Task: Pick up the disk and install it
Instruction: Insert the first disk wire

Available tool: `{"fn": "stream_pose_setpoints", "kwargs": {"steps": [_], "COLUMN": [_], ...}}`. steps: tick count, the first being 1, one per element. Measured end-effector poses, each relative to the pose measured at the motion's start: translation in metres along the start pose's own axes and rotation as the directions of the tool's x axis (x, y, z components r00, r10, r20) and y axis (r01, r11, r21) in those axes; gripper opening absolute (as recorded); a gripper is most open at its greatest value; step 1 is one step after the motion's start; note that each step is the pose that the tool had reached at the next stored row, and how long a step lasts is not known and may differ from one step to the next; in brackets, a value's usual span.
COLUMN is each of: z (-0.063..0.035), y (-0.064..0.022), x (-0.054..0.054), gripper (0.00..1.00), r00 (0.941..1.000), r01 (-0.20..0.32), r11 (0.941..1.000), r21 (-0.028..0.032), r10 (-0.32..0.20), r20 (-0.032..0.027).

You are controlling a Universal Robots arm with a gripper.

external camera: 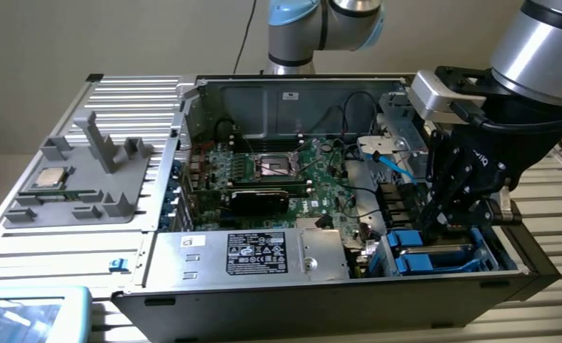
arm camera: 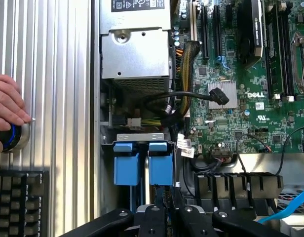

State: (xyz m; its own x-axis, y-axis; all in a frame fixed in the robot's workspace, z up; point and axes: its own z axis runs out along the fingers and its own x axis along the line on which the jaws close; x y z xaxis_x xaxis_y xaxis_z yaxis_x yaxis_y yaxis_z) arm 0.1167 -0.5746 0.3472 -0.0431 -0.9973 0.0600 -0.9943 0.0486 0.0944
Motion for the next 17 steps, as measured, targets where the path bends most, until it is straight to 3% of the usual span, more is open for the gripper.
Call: {"fn": "stream_pose_setpoints", "kwargs": {"steps": [8,15,17], "z": [0.0001,0.0,0.0001], "y": [-0.0001,-0.0001,-0.0001], "x": [0.0025,0.0025,0.0025], "gripper": [0.16,0.16,0.16], "r00": [0.9999,0.9998,0.9998], "r01": [0.004,0.008,0.008], "r11": [1.0,0.9999,0.9999], "r21": [0.0012,0.011,0.011], "r10": [-0.004,-0.008,-0.008], "r20": [0.0157,0.017,0.0175]}}
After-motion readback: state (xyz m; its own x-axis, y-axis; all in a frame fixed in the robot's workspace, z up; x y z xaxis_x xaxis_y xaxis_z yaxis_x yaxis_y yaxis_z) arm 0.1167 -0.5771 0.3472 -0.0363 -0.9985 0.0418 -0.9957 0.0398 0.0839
